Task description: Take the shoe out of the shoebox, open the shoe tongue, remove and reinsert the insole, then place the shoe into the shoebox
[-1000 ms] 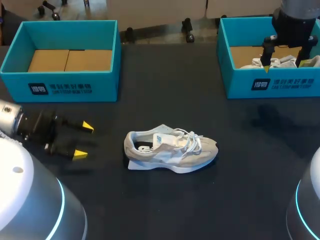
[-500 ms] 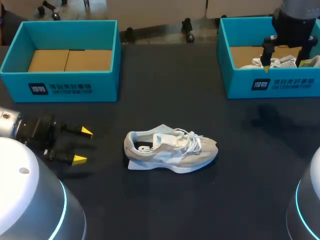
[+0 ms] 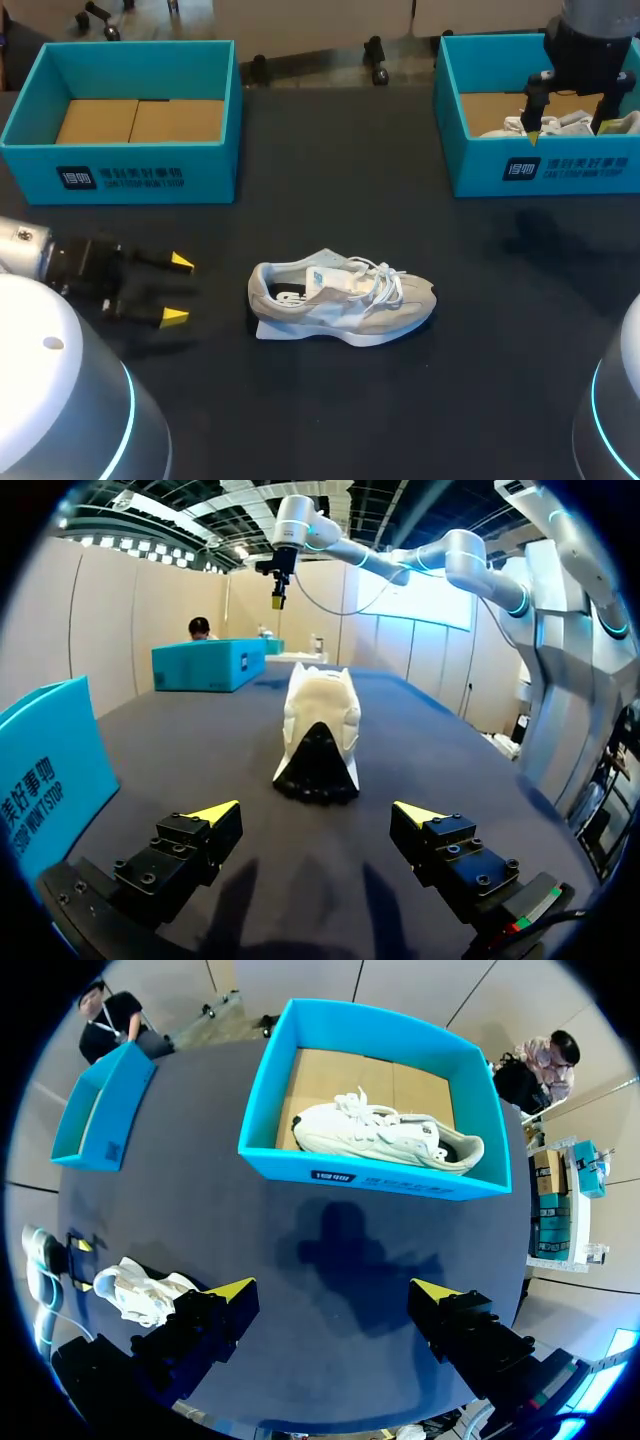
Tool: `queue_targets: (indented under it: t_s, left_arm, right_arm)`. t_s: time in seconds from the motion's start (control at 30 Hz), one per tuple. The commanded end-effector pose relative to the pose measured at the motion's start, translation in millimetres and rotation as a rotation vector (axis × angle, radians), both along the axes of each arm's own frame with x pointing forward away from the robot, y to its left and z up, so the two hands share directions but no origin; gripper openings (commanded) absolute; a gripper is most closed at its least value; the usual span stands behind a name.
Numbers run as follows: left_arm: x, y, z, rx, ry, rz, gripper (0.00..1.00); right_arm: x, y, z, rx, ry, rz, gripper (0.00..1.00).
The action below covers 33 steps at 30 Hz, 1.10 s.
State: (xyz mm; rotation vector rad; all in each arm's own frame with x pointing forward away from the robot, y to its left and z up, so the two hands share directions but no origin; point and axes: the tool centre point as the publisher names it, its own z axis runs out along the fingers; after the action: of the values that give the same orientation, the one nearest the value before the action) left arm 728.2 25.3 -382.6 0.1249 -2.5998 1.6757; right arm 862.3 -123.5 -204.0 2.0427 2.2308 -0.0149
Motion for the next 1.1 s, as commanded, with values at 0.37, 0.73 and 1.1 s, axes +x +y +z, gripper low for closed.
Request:
queue_targets:
  t_s: [0.37, 0.73, 1.1]
  left_arm:
    - [1.4, -41, -17, 0.017, -0.004, 0.046, 1.00]
    - [-3.4, -71, -22, 0.012, 0.017, 0.015, 1.00]
    - [-5.2, -95, -27, 0.011, 0.018, 0.015, 1.00]
  right_arm:
    - [-0.6, 0, -1, 0.002, -0.002, 0.000, 1.00]
    - [-0.6, 0, -1, 0.002, -0.002, 0.000, 1.00]
    - [-0.6, 0, -1, 0.002, -0.002, 0.000, 1.00]
